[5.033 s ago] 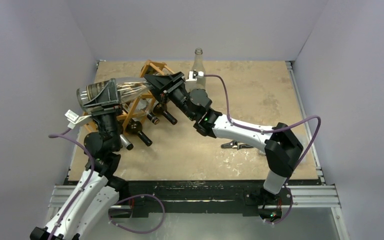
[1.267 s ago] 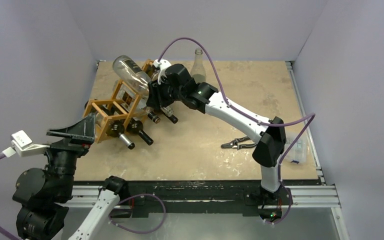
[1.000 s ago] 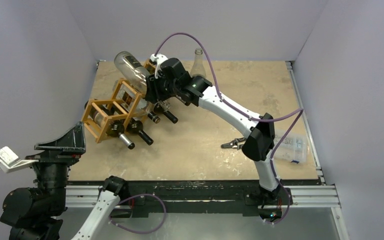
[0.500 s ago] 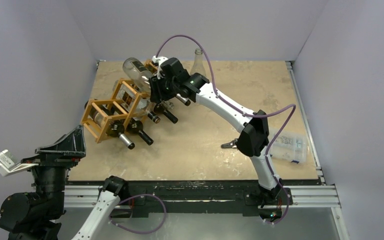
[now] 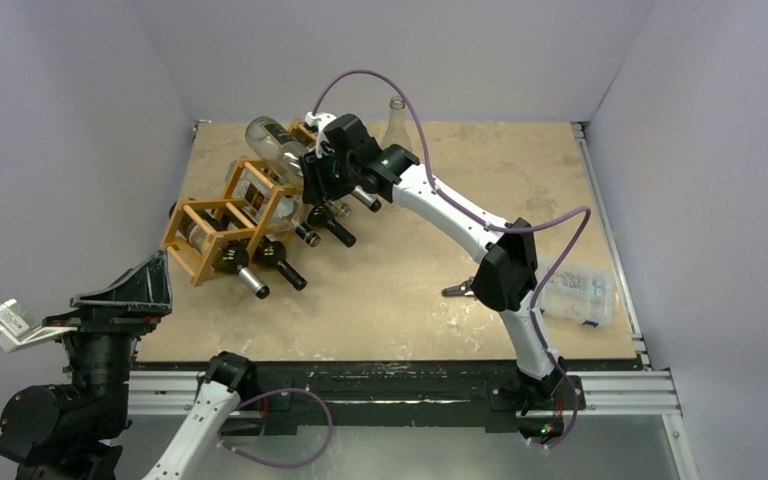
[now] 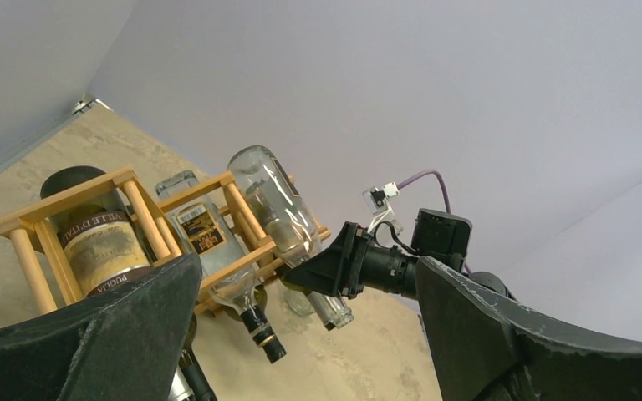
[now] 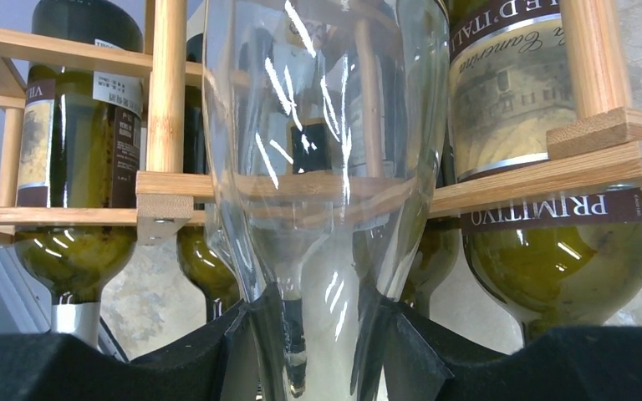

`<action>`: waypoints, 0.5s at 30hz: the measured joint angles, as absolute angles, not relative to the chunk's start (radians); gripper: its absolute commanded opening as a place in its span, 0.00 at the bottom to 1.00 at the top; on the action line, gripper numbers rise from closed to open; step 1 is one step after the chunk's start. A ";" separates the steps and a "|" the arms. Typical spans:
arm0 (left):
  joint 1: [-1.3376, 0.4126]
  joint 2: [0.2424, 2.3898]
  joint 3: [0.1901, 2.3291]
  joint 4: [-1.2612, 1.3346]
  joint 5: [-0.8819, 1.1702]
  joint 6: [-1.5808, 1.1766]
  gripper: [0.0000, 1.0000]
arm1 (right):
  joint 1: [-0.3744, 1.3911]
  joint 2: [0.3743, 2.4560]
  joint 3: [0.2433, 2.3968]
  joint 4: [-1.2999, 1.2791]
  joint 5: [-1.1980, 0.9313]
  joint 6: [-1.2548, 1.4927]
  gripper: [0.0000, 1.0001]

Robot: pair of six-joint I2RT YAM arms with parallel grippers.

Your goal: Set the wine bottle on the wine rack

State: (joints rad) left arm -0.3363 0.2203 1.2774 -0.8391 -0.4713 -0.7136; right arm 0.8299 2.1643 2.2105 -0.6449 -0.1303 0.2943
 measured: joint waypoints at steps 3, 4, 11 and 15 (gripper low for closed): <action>-0.336 0.220 1.277 -0.839 -0.466 -0.721 1.00 | 0.830 2.168 2.210 -0.626 -0.132 0.290 0.68; -0.336 0.220 1.277 -0.840 -0.463 -0.723 1.00 | 0.830 2.168 2.210 -0.607 -0.133 0.287 0.71; -0.336 0.221 1.277 -0.851 -0.443 -0.749 1.00 | 0.820 2.168 2.215 -0.519 -0.136 0.276 0.85; -0.336 0.222 1.277 -0.855 -0.441 -0.757 1.00 | 0.820 2.158 2.215 -0.509 -0.118 0.261 0.89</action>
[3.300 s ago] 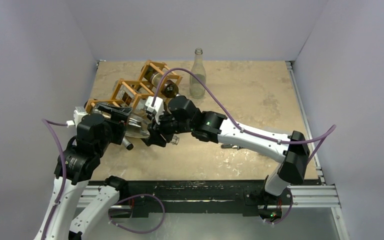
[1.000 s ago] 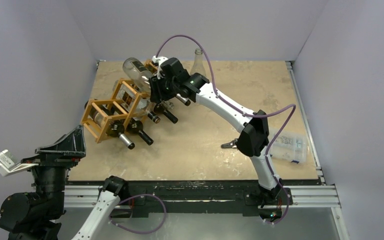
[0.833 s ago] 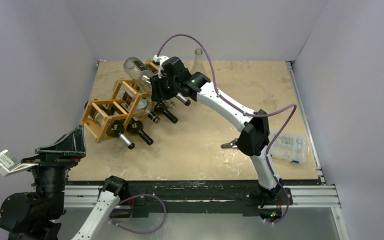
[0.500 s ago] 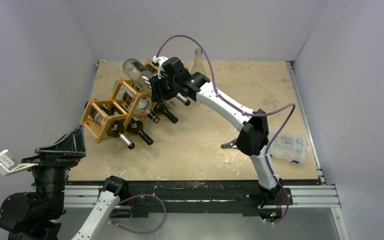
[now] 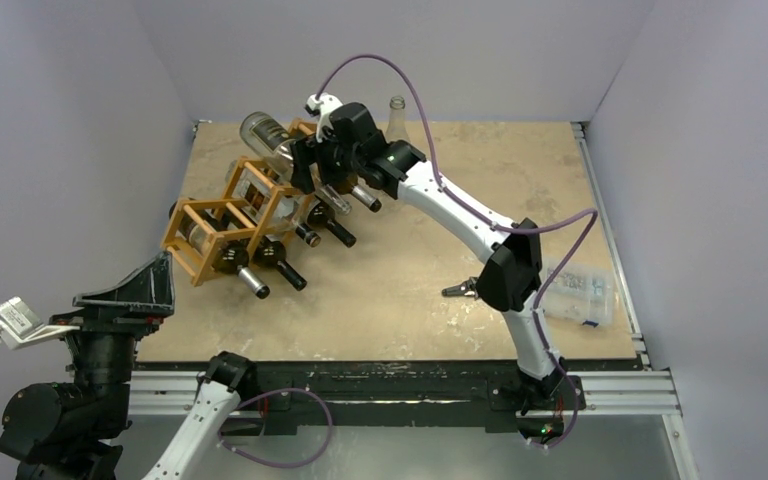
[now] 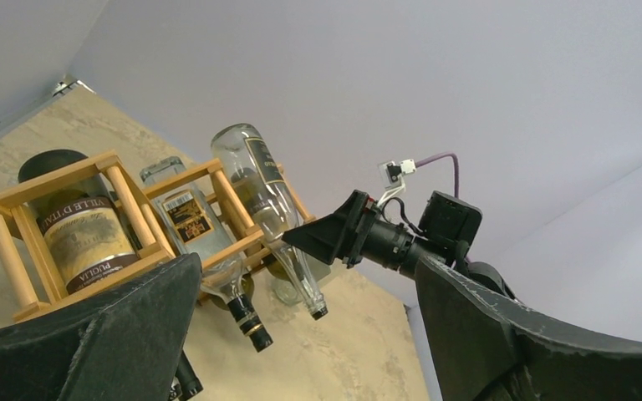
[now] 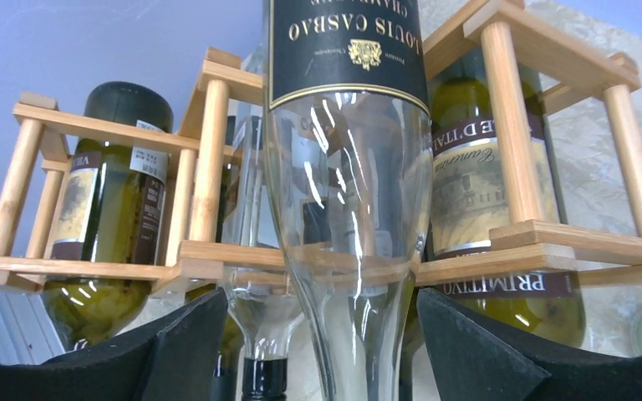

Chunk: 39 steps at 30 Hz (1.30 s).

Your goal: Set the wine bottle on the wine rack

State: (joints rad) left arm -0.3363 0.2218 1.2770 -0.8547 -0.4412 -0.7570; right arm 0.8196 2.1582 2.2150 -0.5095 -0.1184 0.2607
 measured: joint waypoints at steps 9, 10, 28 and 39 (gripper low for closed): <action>-0.336 0.225 1.255 -0.855 -0.441 -0.767 1.00 | 0.823 1.962 2.134 -0.496 -0.056 0.222 0.96; -0.336 0.228 1.253 -0.855 -0.440 -0.767 1.00 | 0.823 1.942 2.126 -0.490 -0.048 0.219 0.97; -0.336 0.238 1.240 -0.886 -0.434 -0.775 1.00 | 0.753 1.853 2.067 -0.320 0.459 0.121 0.99; -0.336 0.238 1.240 -0.909 -0.427 -0.785 1.00 | 0.619 2.031 2.153 -0.316 0.473 0.088 0.99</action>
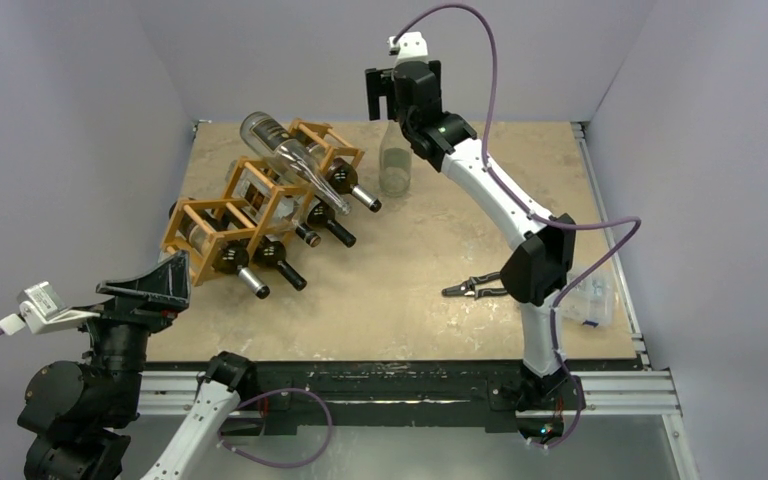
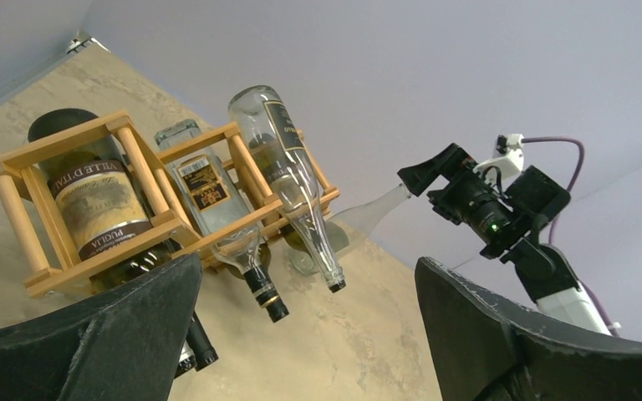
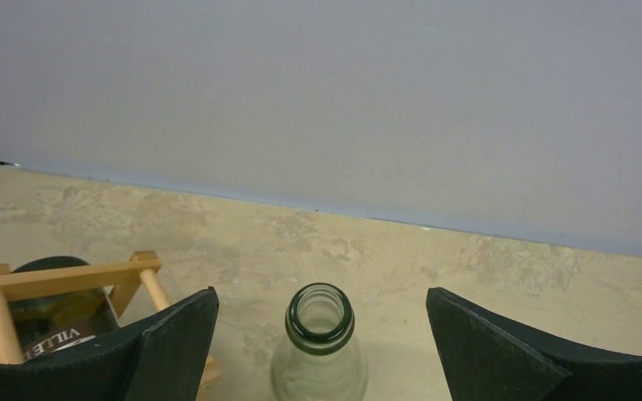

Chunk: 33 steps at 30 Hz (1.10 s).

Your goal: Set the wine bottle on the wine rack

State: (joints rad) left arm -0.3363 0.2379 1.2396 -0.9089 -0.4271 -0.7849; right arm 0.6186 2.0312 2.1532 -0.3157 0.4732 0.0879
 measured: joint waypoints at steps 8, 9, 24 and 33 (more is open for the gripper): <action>-0.336 0.238 1.240 -0.917 -0.420 -0.796 1.00 | 0.591 2.104 2.173 -0.314 0.422 0.090 0.83; -0.336 0.238 1.240 -0.918 -0.419 -0.799 1.00 | 0.588 2.106 2.173 -0.314 0.416 0.091 0.81; -0.336 0.238 1.240 -0.942 -0.397 -0.828 1.00 | 0.573 2.139 2.173 -0.277 0.367 0.117 0.62; -0.336 0.238 1.240 -0.946 -0.380 -0.836 1.00 | 0.559 2.181 2.162 -0.284 0.348 0.138 0.15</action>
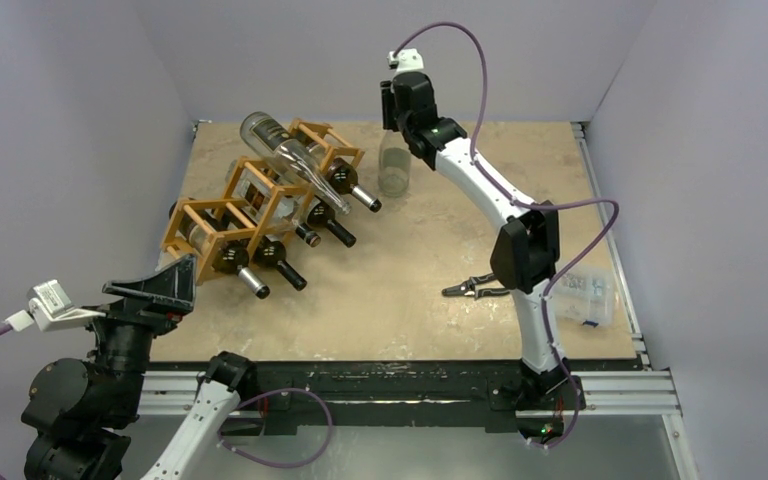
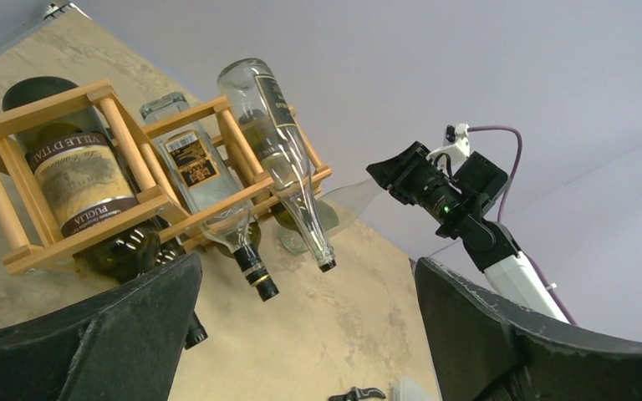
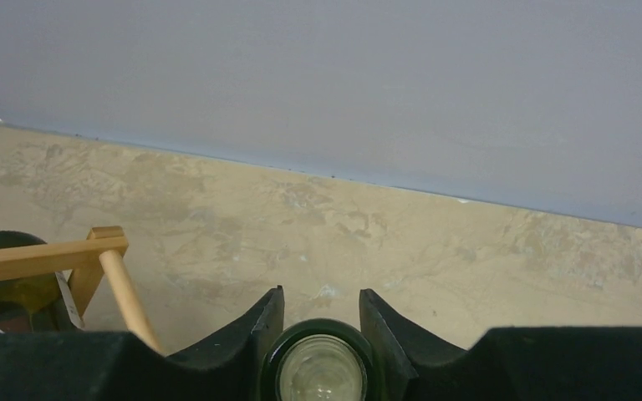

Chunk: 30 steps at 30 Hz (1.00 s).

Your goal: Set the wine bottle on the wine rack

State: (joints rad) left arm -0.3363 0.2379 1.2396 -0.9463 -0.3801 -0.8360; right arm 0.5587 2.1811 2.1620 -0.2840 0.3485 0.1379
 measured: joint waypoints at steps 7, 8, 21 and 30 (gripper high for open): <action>-0.336 0.238 1.239 -0.950 -0.369 -0.854 1.00 | 0.555 2.093 2.052 -0.282 0.350 0.159 0.00; -0.336 0.238 1.237 -0.949 -0.366 -0.855 1.00 | 0.555 2.065 2.020 -0.289 0.352 0.165 0.00; -0.336 0.268 1.185 -0.936 -0.309 -0.907 1.00 | 0.432 1.476 1.420 -0.138 0.363 0.497 0.00; -0.336 0.268 1.145 -0.889 -0.271 -0.926 1.00 | 0.392 1.209 1.214 0.090 0.409 0.746 0.00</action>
State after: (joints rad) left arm -0.3363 0.2684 1.1450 -0.8890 -0.2714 -0.9260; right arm 0.3923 1.2087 1.2140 0.0902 0.4088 0.7456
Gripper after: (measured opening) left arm 0.998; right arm 0.398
